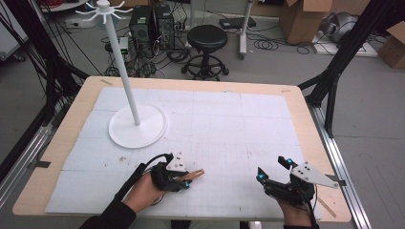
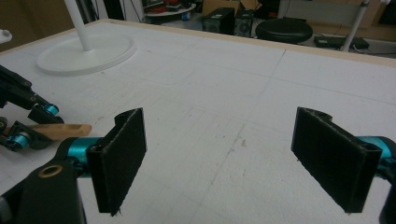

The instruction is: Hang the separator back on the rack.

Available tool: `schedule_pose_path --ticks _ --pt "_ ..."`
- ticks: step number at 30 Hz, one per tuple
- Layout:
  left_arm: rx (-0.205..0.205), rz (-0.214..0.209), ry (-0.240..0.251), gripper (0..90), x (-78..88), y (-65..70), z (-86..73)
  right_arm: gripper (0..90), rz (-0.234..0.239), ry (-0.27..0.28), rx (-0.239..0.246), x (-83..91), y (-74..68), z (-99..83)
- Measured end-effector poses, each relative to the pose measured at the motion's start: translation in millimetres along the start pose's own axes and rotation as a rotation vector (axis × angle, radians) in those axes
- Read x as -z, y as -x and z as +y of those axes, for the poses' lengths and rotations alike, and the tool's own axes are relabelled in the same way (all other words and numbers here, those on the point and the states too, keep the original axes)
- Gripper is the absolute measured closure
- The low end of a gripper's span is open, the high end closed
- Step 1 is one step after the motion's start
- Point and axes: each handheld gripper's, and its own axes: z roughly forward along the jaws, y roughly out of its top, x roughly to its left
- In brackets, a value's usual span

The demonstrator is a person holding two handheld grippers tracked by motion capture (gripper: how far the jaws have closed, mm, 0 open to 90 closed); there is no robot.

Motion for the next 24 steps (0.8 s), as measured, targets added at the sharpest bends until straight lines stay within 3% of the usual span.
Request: schedule_pose_path --ticks 7,17,21,24 --pt "0.011 0.003 0.004 67.2 3.6 0.1 0.2 17.3 0.006 -0.003 0.001 -0.8 -0.6 -0.3" --pt "0.059 -0.008 0.167 67.3 39.2 -0.3 -0.8 19.0 0.025 0.002 -0.003 -0.8 -1.3 -0.1" --pt "0.094 -0.008 0.251 67.4 61.0 -3.0 -5.7 18.9 0.046 0.017 -0.003 -1.7 -3.7 0.9" --pt "0.110 -0.004 0.297 67.3 75.4 -3.8 -9.8 18.4 0.090 0.018 -0.008 -4.6 -7.5 1.5"
